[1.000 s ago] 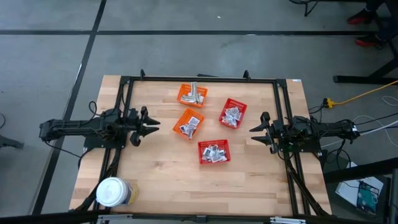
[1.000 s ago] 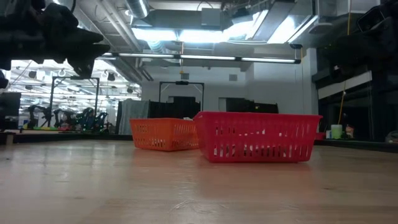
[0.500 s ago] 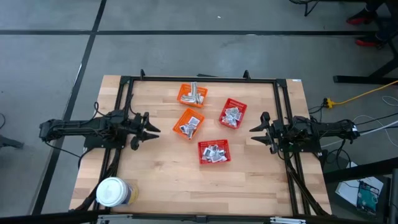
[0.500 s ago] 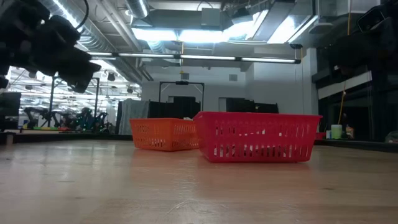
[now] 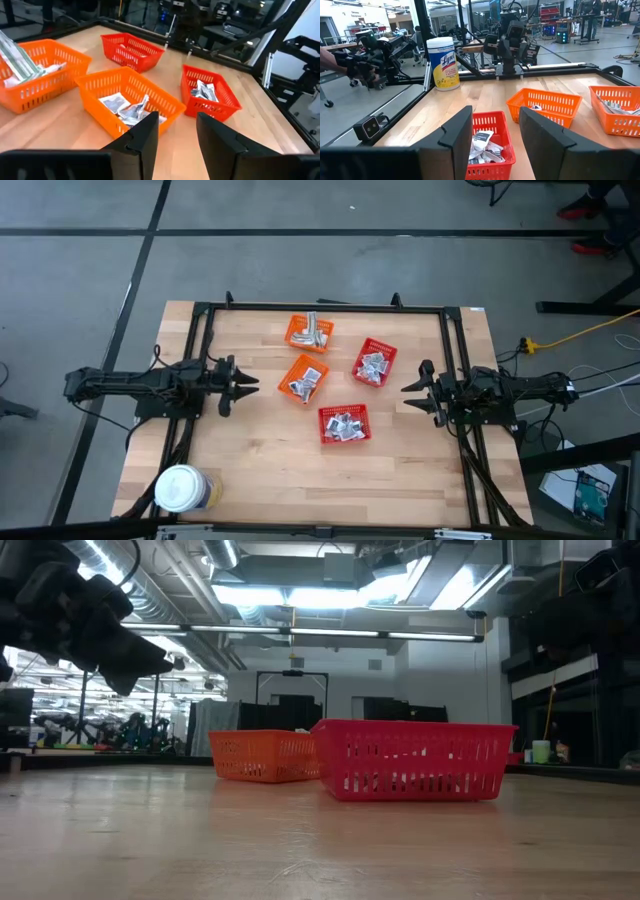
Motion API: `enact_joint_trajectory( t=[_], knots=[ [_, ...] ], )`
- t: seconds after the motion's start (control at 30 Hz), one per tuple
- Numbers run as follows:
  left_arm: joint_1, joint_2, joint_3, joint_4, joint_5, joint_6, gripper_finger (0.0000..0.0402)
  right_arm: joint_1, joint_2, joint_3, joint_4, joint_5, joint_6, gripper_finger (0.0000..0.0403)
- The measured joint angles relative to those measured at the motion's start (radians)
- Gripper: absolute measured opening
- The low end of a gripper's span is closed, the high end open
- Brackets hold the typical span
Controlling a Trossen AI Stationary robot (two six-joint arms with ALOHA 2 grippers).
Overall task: Pick & Place First Aid Supplies
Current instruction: Return to Home Position
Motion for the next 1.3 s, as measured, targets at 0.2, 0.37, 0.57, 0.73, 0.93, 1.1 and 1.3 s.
enact_joint_trajectory(
  t=[0.2, 0.37, 0.57, 0.73, 0.93, 1.1, 1.3],
  knots=[
    [0.000, 0.016, 0.000, -0.002, 0.000, -0.003, 0.0127, 0.000, 0.000, 0.000, 0.000, 0.000, 0.000, 0.0163],
    [0.000, 0.016, 0.000, -0.002, 0.000, -0.003, 0.0127, 0.000, 0.000, 0.000, 0.000, 0.000, 0.000, 0.0163],
    [0.000, 0.016, 0.000, -0.002, 0.000, -0.003, 0.0127, 0.000, 0.000, 0.000, 0.000, 0.000, 0.000, 0.0163],
    [0.000, 0.016, 0.000, -0.003, 0.001, -0.003, 0.0127, 0.000, 0.000, 0.000, 0.000, 0.000, 0.000, 0.0163],
    [0.000, 0.016, 0.000, -0.003, 0.001, -0.003, 0.0127, 0.000, 0.000, 0.000, 0.000, 0.000, 0.000, 0.0163],
    [0.000, 0.016, 0.000, -0.003, 0.001, -0.003, 0.0127, 0.000, 0.000, 0.000, 0.000, 0.000, 0.000, 0.0163],
    [0.000, 0.016, 0.000, -0.003, 0.001, -0.003, 0.0127, 0.000, 0.000, 0.000, 0.000, 0.000, 0.000, 0.0163]
  ],
)
